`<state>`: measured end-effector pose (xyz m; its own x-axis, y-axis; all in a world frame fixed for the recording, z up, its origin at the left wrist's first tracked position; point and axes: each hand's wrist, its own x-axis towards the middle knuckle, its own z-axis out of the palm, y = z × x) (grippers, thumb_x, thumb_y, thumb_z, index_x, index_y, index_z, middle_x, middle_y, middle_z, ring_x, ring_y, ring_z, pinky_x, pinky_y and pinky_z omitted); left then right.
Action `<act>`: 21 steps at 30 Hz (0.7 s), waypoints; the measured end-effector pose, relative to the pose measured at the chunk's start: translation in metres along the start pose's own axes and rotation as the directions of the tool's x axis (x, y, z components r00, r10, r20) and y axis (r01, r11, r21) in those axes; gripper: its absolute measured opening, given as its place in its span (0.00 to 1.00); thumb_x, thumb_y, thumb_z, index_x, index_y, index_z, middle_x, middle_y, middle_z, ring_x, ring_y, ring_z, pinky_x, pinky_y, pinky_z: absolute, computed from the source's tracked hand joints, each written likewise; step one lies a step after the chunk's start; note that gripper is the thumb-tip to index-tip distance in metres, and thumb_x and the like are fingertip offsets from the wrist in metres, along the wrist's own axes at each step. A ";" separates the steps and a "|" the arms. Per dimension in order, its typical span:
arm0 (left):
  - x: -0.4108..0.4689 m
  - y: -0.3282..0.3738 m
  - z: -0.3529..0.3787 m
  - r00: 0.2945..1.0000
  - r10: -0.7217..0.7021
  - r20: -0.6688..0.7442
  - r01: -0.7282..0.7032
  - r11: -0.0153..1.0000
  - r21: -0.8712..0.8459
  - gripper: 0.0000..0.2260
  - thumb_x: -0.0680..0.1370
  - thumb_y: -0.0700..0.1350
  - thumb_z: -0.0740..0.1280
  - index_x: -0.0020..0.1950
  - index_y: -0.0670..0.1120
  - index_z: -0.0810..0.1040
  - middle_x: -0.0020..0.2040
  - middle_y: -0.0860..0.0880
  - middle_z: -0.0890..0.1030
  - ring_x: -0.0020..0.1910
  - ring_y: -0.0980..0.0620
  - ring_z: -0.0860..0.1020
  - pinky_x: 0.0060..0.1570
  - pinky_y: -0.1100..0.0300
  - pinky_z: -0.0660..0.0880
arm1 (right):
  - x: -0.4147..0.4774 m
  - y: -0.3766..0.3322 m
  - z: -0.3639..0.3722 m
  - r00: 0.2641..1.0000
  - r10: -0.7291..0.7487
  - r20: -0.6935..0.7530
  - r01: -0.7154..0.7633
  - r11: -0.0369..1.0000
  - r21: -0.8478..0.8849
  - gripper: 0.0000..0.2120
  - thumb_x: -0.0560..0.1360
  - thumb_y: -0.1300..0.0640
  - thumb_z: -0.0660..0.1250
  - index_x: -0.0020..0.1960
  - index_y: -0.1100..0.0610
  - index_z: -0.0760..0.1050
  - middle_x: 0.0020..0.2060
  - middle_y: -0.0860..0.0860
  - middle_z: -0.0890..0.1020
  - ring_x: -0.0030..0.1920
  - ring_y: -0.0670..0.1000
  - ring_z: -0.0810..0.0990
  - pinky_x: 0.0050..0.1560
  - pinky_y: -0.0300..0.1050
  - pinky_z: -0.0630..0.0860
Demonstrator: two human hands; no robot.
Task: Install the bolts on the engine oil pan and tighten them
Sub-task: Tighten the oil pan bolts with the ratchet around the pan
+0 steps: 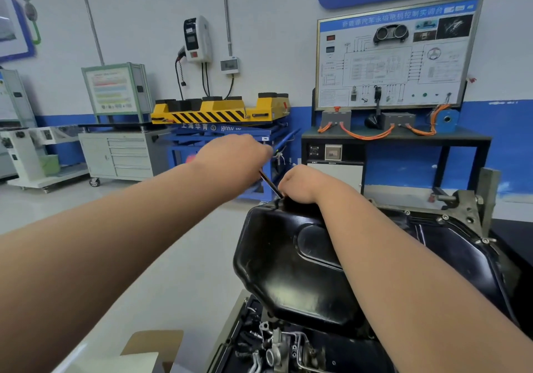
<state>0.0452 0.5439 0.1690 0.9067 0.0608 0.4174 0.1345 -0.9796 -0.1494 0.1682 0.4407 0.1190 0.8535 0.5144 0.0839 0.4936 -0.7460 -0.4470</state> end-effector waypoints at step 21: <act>-0.002 -0.007 0.000 0.998 -0.064 -0.014 0.059 0.971 -0.231 0.13 0.78 0.42 0.66 0.61 0.49 0.74 0.54 0.48 0.80 0.43 0.49 0.82 0.41 0.56 0.80 | -0.004 0.002 -0.002 0.997 -0.062 0.052 0.064 0.997 -0.047 0.12 0.76 0.60 0.58 0.46 0.64 0.79 0.43 0.58 0.78 0.42 0.56 0.74 0.46 0.46 0.74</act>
<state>0.0427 0.5509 0.1697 0.8903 0.1206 0.4391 0.0917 -0.9920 0.0864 0.1661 0.4366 0.1197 0.8114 0.5808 0.0651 0.5548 -0.7305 -0.3983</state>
